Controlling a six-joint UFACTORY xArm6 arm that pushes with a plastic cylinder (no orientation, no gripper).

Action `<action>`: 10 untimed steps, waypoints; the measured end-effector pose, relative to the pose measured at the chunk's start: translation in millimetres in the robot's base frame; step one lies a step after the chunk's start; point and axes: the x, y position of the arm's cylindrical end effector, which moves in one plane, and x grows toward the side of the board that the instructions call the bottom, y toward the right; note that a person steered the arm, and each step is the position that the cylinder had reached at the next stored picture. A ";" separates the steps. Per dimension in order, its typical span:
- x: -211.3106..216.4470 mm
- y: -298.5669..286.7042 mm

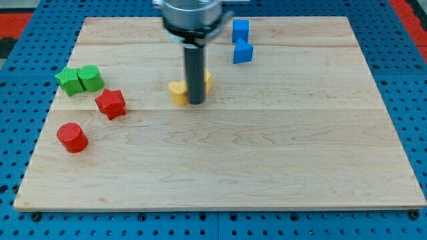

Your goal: Move the blue cube slightly left

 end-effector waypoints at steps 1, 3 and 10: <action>-2.4 -24.9; 24.0 35.9; -103.4 129.5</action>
